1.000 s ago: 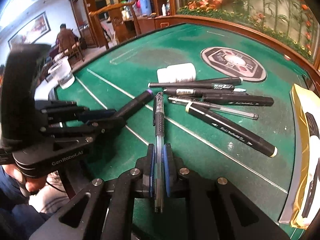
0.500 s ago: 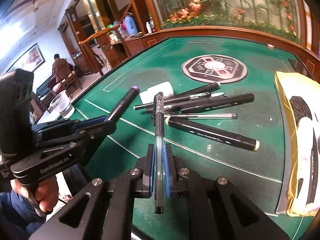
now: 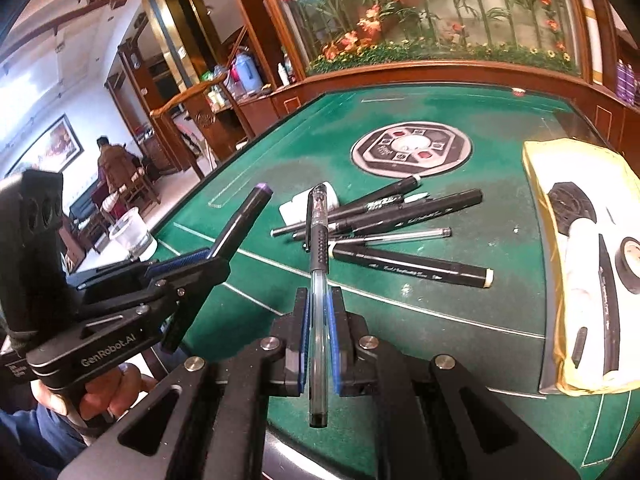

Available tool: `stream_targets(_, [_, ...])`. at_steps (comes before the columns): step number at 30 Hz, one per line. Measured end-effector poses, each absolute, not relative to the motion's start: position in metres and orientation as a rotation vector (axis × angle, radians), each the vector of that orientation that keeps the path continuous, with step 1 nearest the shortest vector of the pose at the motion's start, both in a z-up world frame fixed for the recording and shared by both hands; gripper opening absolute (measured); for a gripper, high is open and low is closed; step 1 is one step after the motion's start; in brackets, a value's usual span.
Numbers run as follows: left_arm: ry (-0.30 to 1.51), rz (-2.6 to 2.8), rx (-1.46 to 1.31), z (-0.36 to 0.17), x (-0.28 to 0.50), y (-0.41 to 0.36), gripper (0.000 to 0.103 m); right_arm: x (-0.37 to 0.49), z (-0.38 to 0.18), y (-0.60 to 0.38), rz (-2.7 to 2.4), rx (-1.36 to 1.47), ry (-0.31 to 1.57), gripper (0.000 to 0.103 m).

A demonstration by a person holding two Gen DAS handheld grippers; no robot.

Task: Organize rigid objects
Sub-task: 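Carry the black marker and clear pen over the tray with both tools, then open both tools to drop the marker and clear pen into the tray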

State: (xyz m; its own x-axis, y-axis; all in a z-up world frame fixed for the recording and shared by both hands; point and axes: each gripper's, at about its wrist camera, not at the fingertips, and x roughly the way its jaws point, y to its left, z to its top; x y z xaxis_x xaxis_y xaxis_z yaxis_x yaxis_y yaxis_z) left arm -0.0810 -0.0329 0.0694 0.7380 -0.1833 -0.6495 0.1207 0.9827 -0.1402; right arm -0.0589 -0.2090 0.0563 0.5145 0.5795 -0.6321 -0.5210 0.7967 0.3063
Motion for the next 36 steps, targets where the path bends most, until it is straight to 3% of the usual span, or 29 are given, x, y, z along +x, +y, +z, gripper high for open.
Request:
stream_targets(8, [0.757, -0.233, -0.106, 0.076, -0.058, -0.057, 0.015, -0.044, 0.062, -0.251, 0.612, 0.168, 0.772, 0.008])
stream_targets(20, [0.827, -0.555, -0.079, 0.104, -0.012, -0.201, 0.015, -0.03, 0.071, -0.388, 0.323, 0.308, 0.702, 0.008])
stream_targets(26, [0.922, -0.622, -0.078, 0.089, 0.02, -0.27, 0.015, -0.018, 0.057, -0.434, 0.164, 0.306, 0.733, 0.008])
stream_targets(36, [1.013, -0.561, -0.087, 0.055, 0.054, -0.302, 0.015, 0.002, 0.035, -0.463, 0.057, 0.281, 0.797, 0.008])
